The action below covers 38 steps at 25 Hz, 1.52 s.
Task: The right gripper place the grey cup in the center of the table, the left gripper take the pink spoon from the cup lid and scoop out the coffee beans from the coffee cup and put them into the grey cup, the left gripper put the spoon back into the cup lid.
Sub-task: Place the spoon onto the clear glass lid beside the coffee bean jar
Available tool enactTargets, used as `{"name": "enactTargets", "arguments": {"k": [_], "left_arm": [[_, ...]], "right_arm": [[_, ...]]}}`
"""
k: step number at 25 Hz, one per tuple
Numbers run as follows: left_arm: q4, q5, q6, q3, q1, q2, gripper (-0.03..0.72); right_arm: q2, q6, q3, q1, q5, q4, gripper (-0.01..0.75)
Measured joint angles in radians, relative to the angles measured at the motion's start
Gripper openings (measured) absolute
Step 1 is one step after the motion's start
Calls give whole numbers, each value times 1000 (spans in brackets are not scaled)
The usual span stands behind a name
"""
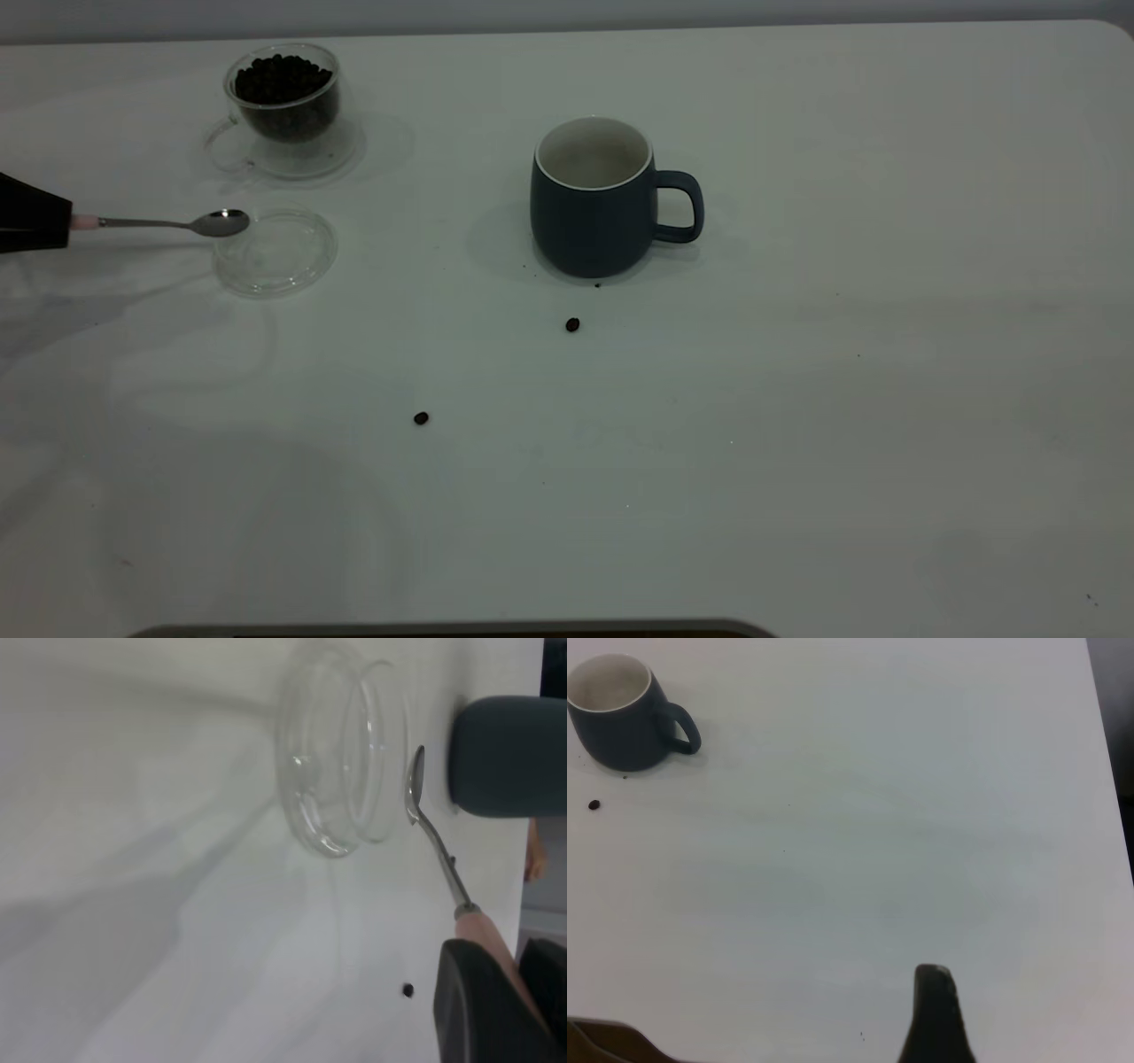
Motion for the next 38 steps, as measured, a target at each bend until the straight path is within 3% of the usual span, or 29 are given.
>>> {"name": "enactTargets", "arguments": {"k": [11, 31, 34, 38], "left_arm": [[-14, -164, 3, 0, -112, 2, 116], [-157, -126, 19, 0, -160, 94, 119], [-165, -138, 28, 0, -160, 95, 145], [-166, -172, 29, 0, -160, 100, 251]], "right_arm": [[0, 0, 0, 0, 0, 0, 590], [0, 0, 0, 0, 0, 0, 590], [0, 0, 0, 0, 0, 0, 590], [0, 0, 0, 0, 0, 0, 590]]}}
